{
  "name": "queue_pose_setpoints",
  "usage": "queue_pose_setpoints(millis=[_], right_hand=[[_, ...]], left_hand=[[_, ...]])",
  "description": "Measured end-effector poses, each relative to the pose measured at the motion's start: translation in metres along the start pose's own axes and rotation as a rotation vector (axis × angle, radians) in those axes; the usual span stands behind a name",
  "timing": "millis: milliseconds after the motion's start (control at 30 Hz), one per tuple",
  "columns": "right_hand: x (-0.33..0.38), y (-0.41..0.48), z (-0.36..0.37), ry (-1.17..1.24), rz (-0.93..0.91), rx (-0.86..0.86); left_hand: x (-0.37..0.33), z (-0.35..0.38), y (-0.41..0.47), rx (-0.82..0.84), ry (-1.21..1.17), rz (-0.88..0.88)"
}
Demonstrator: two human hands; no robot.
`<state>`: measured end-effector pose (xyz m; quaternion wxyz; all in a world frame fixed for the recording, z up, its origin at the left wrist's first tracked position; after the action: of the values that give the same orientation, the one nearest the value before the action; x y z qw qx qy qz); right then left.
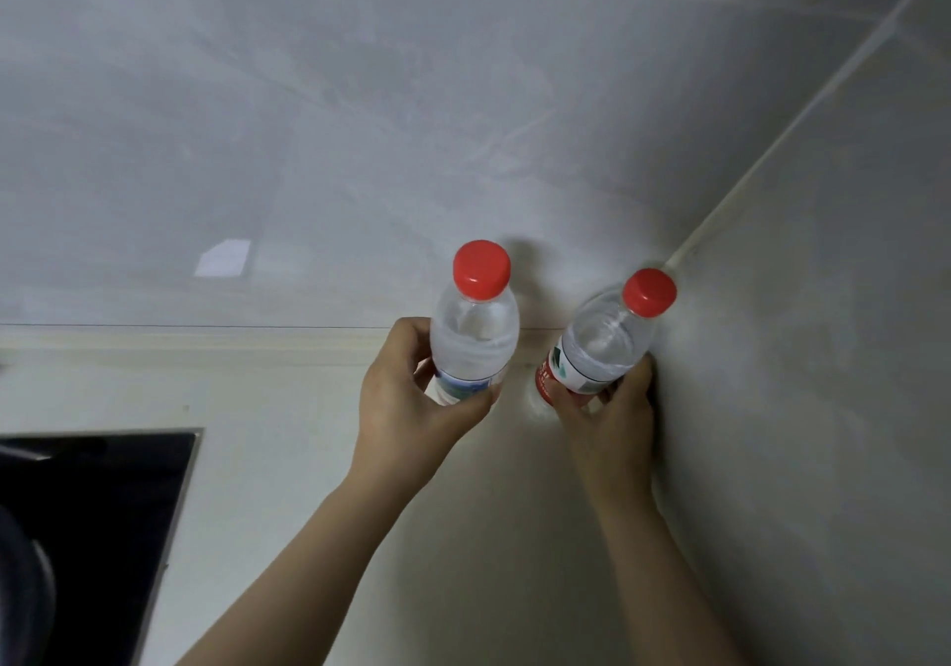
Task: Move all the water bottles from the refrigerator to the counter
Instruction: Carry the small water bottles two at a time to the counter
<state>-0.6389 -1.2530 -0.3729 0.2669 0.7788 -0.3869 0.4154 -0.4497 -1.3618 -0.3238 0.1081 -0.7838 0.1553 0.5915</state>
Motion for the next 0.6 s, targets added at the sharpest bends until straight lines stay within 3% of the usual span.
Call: queue_pose_setpoints(millis=[600], right_hand=[[0.002,-0.003,0.001,0.026,-0.009,0.023]], left_hand=[[0.014,0.039,0.012,0.047,-0.018,0.066]])
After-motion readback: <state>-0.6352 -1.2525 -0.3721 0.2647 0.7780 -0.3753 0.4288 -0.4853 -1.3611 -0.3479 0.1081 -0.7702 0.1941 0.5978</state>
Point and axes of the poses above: each hand's wrist, its own y-axis towards the middle knuckle, its own z-axis out of the palm, x = y × z, the point moved 6 cm from there along y, towards the middle knuckle, and after that the axes turned 2 degrees about y, right-handed, at the moved point
